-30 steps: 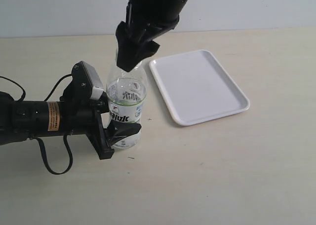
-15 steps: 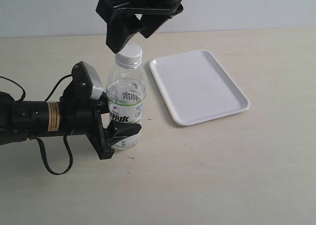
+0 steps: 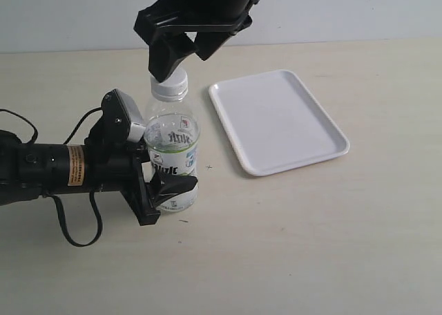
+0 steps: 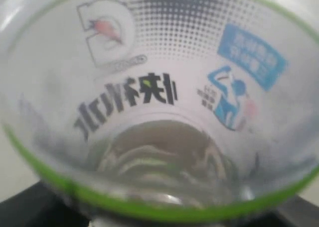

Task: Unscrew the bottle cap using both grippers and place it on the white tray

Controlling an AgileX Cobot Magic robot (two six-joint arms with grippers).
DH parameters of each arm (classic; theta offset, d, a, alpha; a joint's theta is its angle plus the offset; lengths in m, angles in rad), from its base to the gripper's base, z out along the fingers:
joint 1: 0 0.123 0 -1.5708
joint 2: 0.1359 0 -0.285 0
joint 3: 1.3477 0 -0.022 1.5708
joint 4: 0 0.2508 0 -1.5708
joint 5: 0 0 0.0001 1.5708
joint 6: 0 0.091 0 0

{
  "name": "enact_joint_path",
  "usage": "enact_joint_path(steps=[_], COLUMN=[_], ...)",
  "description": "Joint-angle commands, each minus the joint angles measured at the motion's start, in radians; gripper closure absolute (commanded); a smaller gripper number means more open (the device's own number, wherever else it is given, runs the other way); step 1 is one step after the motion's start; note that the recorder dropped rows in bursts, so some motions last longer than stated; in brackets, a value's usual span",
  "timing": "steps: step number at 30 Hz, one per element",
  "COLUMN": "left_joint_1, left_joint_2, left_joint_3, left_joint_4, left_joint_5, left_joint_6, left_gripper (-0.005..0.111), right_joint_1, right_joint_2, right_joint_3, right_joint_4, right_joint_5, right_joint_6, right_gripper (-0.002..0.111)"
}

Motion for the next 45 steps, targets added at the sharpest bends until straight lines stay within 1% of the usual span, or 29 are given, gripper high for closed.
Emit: enact_joint_path(steps=[1,5,9,14,20,22,25,33,45], left_joint_1=[-0.001,-0.001,-0.001,-0.001,-0.001,-0.001,-0.001,-0.001,-0.001], left_joint_2=[0.0,0.0,-0.005,-0.058,-0.07,-0.07,-0.07,-0.07,-0.07], left_joint_3=[-0.006,-0.006,-0.006,-0.006,-0.006,-0.006,-0.006,-0.006,-0.006], left_joint_4=[-0.005,-0.005,-0.005,0.023,0.043,0.043,0.043,0.043,0.043], left_joint_5=[-0.029,-0.03,-0.029,0.041,0.07,0.07,0.07,0.07,0.07], left_joint_6=[0.005,0.005,0.005,-0.034,-0.065,-0.065,-0.065,-0.065,-0.065], left_gripper=[0.107,0.107,0.107,0.107,0.107,0.107,0.107,0.107,0.107], right_joint_1=[0.0,0.0,0.0,0.0,0.0,0.0,0.014,0.082,0.082], right_joint_2=[0.005,0.005,0.005,0.005,0.017,0.031,0.047,0.052,0.052], right_joint_3=[-0.007,-0.015,-0.067,-0.127,-0.127,-0.127,-0.127,-0.127,-0.127], right_joint_4=[-0.01,-0.01,-0.01,-0.011,-0.014,-0.026,-0.082,-0.123,-0.131], right_joint_5=[-0.007,0.002,0.051,0.059,0.059,0.059,0.059,0.059,0.059], right_joint_6=[-0.021,-0.037,-0.039,-0.03,-0.027,0.002,0.052,0.055,0.087], right_gripper=[0.039,0.039,0.039,0.039,0.039,0.039,0.039,0.039,0.039])
